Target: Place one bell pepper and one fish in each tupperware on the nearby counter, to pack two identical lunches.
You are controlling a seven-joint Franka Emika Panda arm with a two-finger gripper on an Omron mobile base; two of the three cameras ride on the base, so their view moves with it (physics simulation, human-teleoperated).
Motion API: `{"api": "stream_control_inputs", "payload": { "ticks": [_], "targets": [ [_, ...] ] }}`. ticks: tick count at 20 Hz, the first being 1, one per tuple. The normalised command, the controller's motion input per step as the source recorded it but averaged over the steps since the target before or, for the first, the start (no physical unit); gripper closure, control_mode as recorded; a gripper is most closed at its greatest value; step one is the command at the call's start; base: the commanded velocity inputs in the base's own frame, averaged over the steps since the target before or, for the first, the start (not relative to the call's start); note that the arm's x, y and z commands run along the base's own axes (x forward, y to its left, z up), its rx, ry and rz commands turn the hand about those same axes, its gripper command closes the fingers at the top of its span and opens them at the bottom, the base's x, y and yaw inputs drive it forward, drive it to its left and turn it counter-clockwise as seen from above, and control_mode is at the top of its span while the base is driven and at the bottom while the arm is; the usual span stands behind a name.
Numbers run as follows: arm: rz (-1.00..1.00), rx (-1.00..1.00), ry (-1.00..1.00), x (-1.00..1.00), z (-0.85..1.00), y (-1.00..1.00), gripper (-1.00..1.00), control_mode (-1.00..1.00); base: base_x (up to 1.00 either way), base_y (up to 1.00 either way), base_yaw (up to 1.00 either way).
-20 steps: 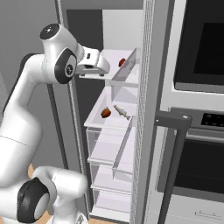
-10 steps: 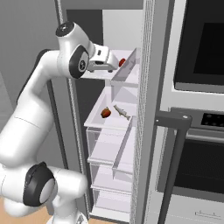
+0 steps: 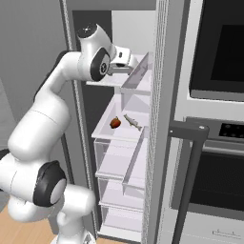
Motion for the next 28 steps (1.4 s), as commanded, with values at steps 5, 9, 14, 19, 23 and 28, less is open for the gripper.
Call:
{"api": "stream_control_inputs", "payload": {
  "ticks": [5,9,14,19,23,28],
  "targets": [
    [0.00,0.00,0.00,0.54,-0.16,-0.02,-1.00,-1.00,0.00,0.00,0.00],
    [0.00,0.00,0.00,0.53,-0.15,-0.06,-1.00,-1.00,0.00,0.00,0.00],
    [0.00,0.00,0.03,0.45,-0.08,-0.18,-1.00,-1.00,0.00,0.00,0.00],
    [0.00,0.00,0.00,0.32,-0.03,-0.30,-1.00,-1.00,0.00,0.00,0.00],
    [0.00,0.00,0.01,0.29,-0.08,-0.34,-1.00,-1.00,0.00,0.00,0.00],
    [0.00,0.00,0.06,0.36,-0.22,-0.15,-1.00,-1.00,0.00,0.00,0.00]
  ]
}}
